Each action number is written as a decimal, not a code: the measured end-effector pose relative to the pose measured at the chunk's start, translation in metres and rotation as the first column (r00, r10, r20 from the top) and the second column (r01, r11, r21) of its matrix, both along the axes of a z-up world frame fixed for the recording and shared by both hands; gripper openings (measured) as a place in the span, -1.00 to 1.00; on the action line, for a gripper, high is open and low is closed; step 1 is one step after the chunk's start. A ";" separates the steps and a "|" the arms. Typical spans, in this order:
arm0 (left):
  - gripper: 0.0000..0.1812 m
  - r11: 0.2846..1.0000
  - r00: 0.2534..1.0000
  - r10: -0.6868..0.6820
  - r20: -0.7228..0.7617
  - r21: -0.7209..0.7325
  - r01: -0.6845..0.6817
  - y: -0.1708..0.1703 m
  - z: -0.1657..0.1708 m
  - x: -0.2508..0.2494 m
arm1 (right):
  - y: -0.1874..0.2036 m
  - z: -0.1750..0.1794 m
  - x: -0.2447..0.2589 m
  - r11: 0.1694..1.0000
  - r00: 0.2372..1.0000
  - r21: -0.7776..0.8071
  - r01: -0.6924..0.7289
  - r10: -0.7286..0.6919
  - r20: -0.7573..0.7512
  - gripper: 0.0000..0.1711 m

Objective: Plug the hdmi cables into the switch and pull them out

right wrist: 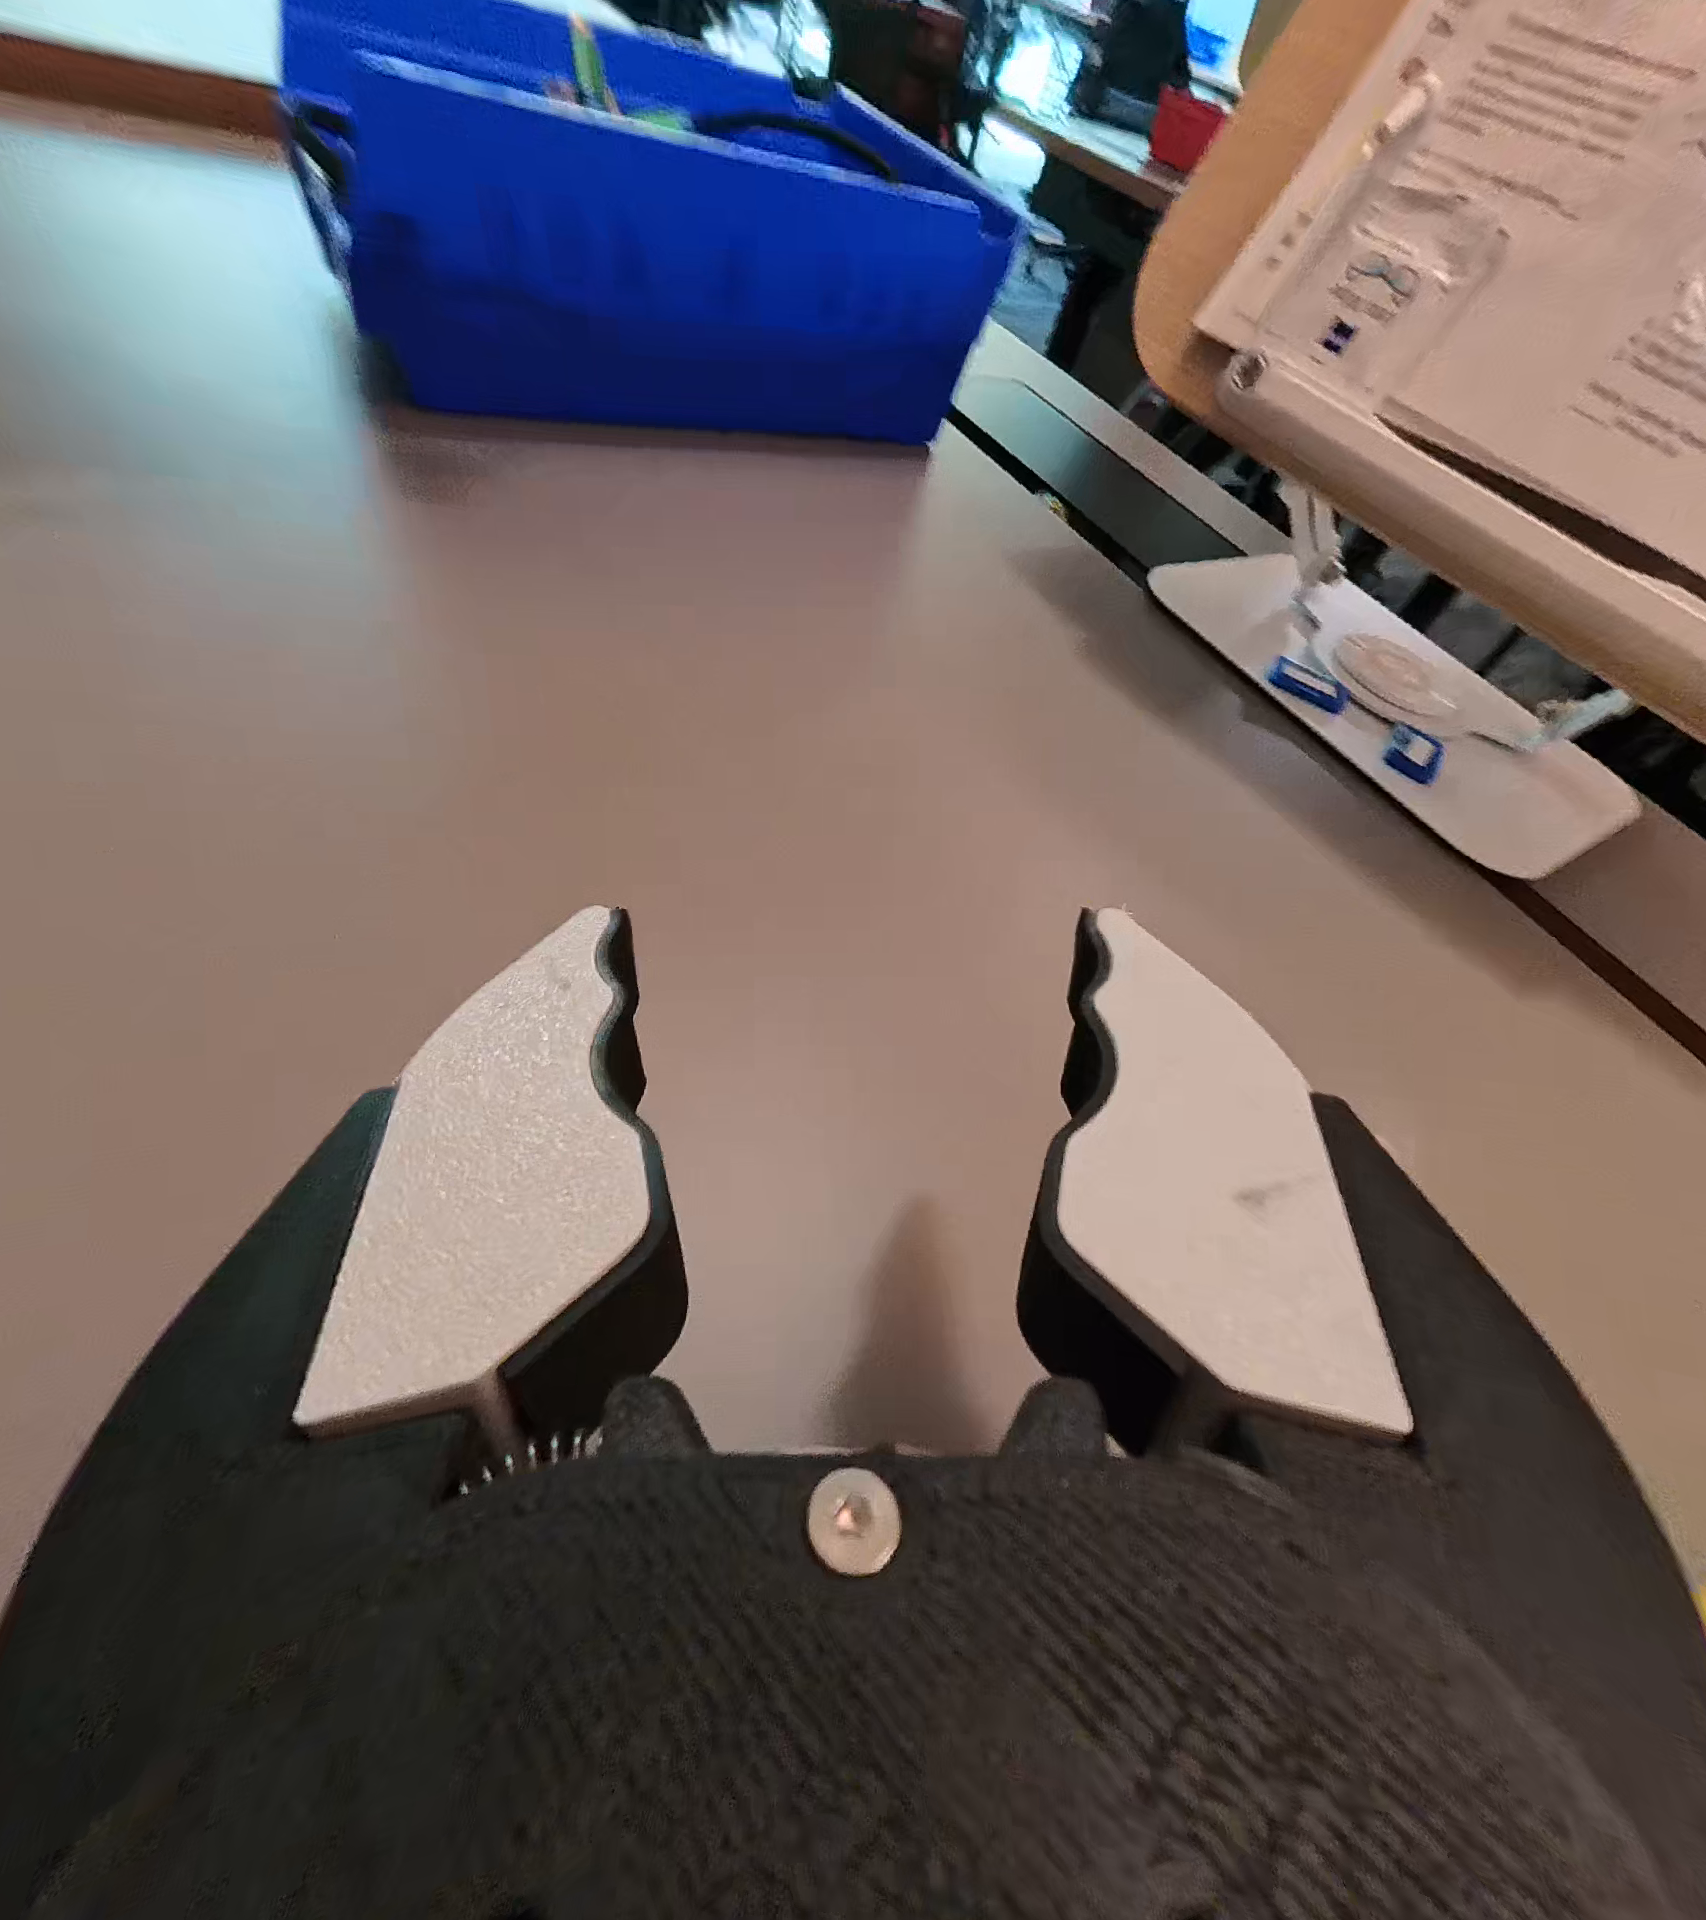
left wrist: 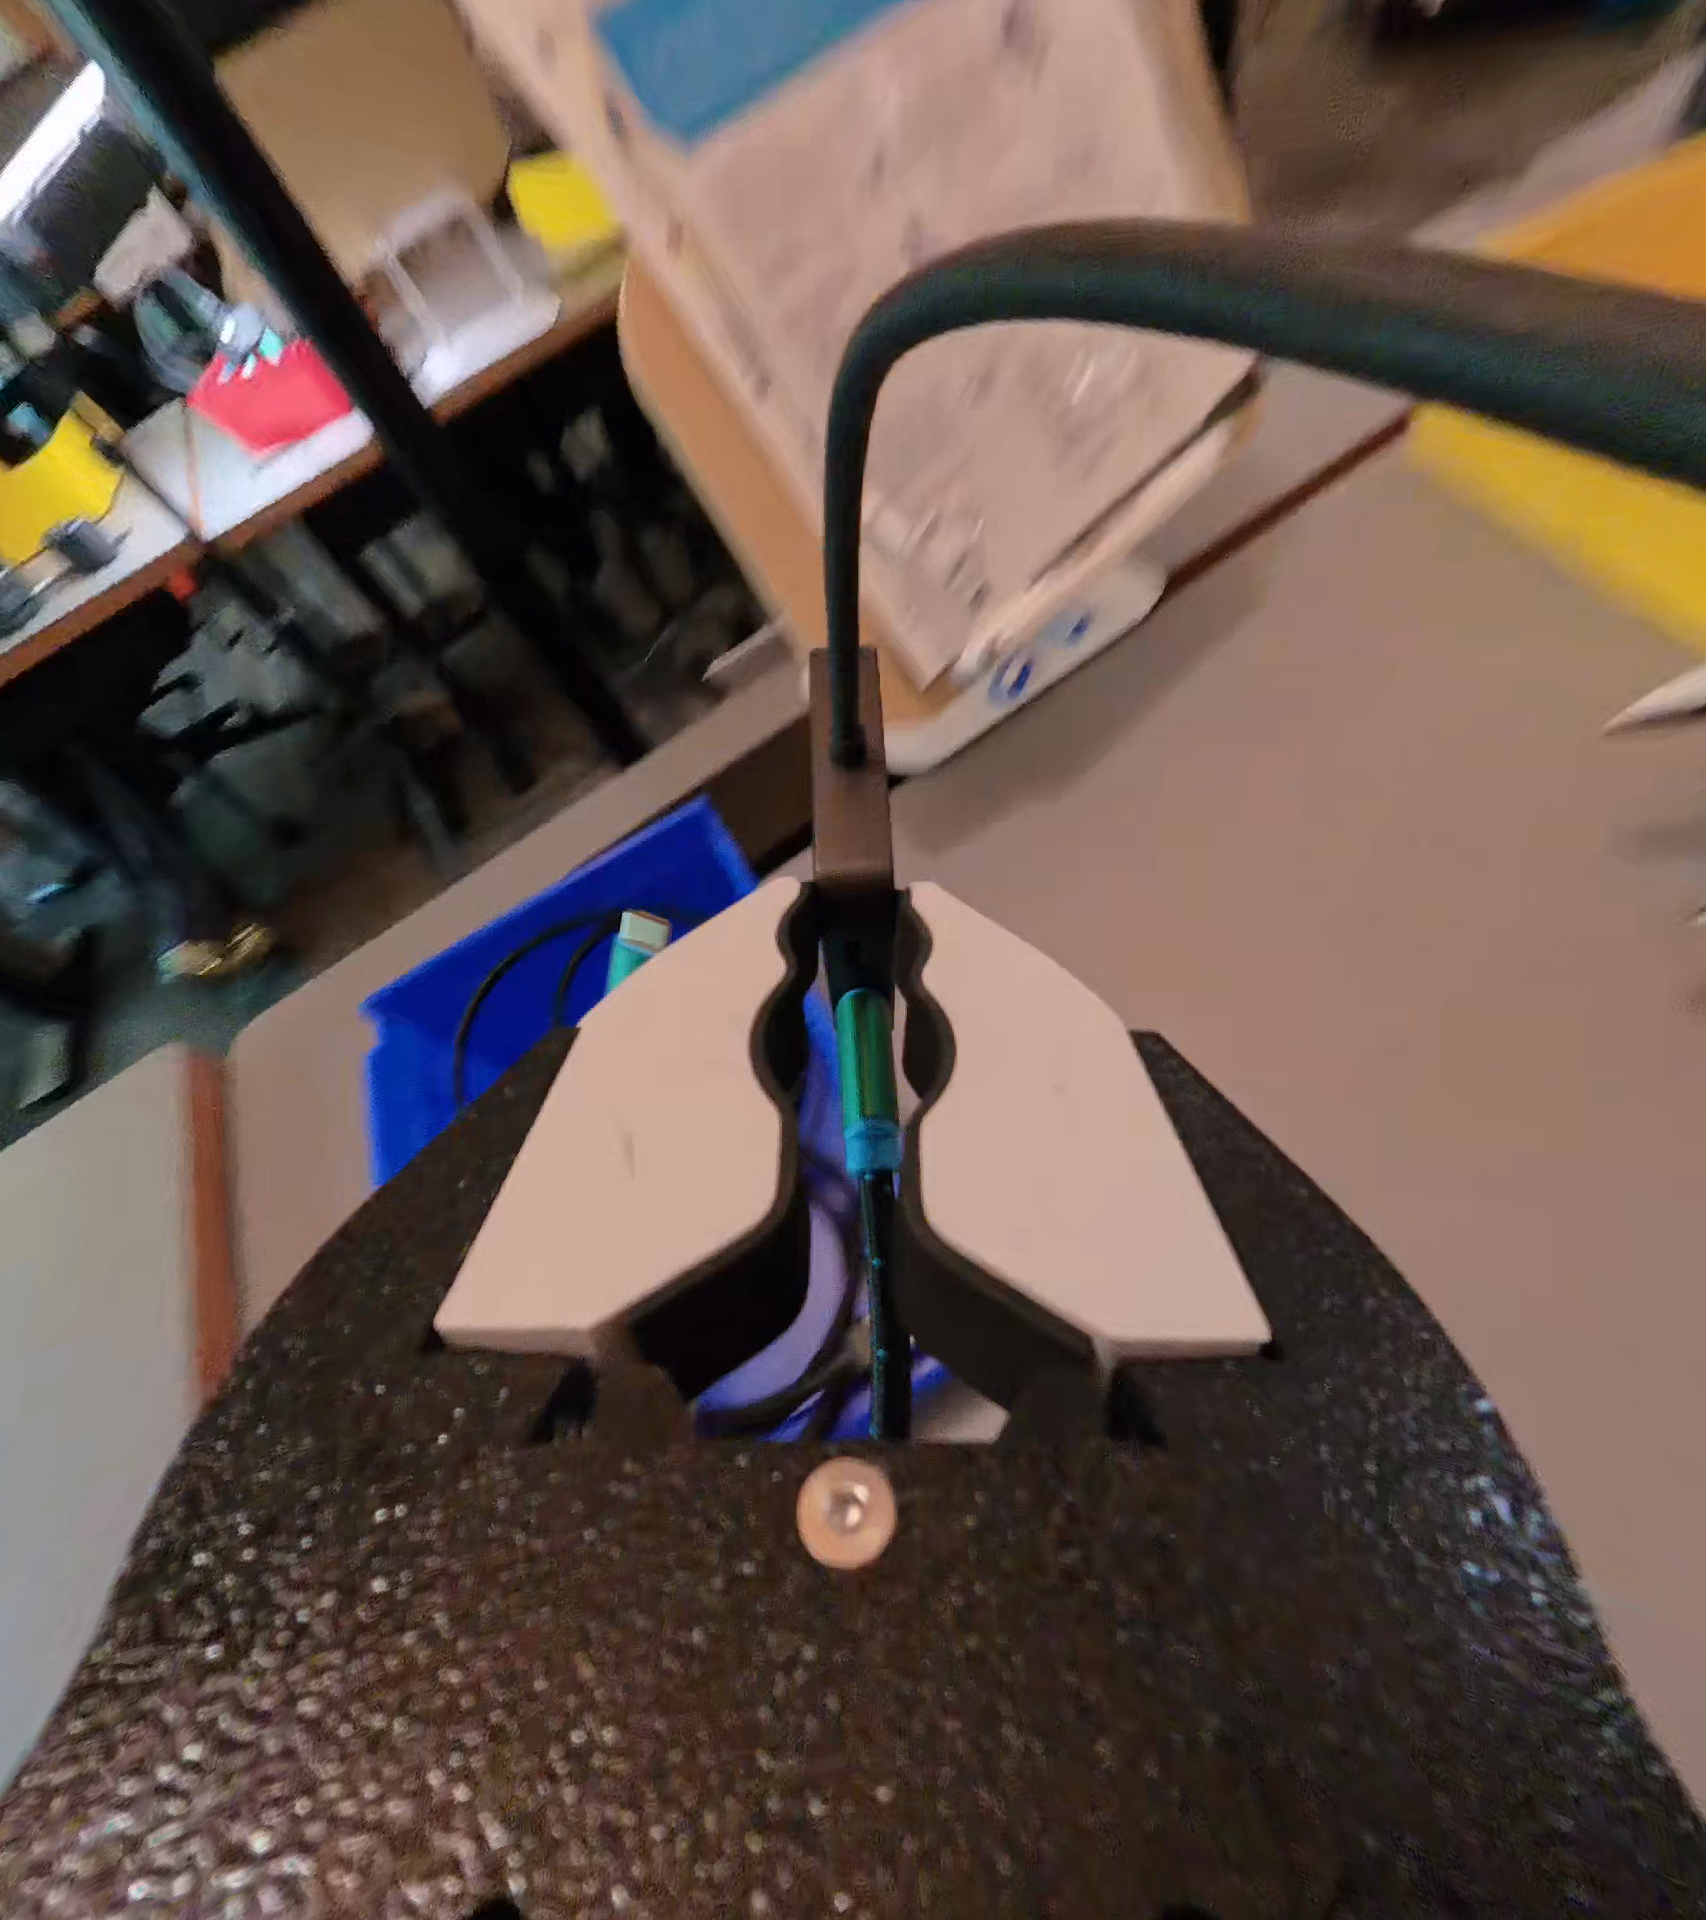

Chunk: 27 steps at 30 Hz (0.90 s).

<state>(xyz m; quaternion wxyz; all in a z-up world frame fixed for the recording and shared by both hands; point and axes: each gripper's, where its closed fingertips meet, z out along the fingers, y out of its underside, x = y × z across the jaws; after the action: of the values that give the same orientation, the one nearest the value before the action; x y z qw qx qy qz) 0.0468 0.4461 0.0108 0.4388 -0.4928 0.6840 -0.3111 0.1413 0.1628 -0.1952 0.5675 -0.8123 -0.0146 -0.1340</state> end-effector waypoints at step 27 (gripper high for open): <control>-0.72 0.435 0.665 -0.449 0.596 -0.505 0.746 -0.234 -0.034 0.020 | 0.025 0.226 -0.043 0.703 0.681 0.651 -0.287 0.628 -0.378 -0.83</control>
<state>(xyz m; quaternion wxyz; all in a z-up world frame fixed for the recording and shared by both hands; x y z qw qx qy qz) 0.0669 0.2118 -0.0235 0.1882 -0.2707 0.5381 -0.7758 0.0978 0.1876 0.0313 0.7639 -0.5847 -0.0168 0.2727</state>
